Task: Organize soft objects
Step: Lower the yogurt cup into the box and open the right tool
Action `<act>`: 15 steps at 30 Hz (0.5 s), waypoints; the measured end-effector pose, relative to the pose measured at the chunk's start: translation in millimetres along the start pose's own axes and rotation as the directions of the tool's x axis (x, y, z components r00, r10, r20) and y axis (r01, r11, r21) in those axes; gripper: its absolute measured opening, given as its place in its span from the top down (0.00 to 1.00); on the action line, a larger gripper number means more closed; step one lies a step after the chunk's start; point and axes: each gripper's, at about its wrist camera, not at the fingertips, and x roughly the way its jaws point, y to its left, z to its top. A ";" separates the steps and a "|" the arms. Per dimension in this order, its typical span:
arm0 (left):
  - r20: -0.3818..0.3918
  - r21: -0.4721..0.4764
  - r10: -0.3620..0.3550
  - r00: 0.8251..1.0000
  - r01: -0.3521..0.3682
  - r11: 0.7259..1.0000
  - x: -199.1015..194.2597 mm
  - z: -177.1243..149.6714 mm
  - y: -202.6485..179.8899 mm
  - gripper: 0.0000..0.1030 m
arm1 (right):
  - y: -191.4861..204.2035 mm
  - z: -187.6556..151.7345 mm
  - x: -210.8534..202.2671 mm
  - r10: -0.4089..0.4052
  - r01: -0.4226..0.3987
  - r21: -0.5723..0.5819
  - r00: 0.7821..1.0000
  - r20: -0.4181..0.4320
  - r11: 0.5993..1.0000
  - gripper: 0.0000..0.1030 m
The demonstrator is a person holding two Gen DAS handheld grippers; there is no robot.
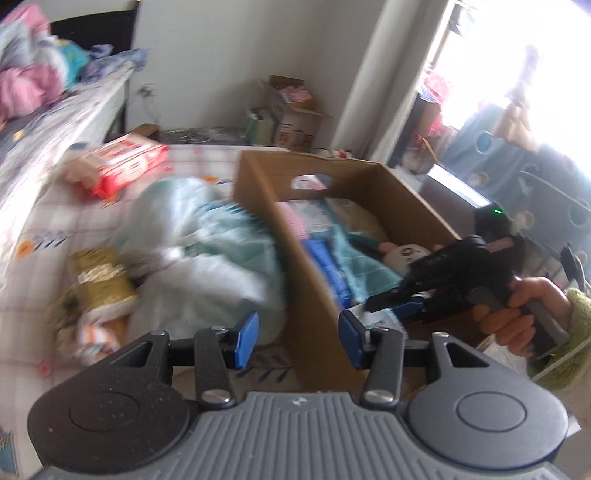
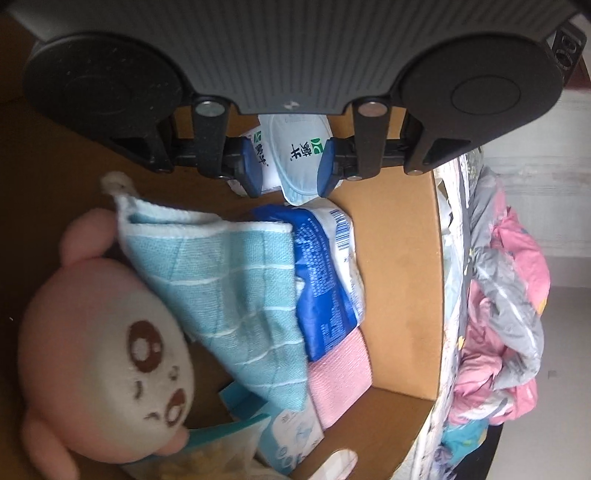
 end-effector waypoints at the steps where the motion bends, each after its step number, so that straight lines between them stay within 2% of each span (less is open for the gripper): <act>1: -0.001 -0.016 0.012 1.000 -0.012 1.000 -2.1 -3.6 6.2 0.52 | -1.4 -1.6 2.3 0.007 -0.007 0.004 1.000 -0.014 1.000 0.69; 8: -0.034 -0.116 0.049 0.998 -0.053 0.992 -1.0 -21.6 36.5 0.52 | 4.8 -17.1 19.2 0.045 -0.045 0.003 0.996 -0.083 0.999 0.70; 10: -0.037 -0.110 0.064 0.997 -0.067 0.992 -0.3 -22.8 37.7 0.51 | 9.9 -21.1 23.5 0.039 -0.040 -0.007 0.994 -0.098 0.999 0.70; 15: -0.033 -0.060 0.157 0.987 -0.159 0.985 0.9 -22.9 32.1 0.40 | 19.8 -28.3 25.7 0.009 -0.013 -0.047 0.995 -0.101 0.999 0.68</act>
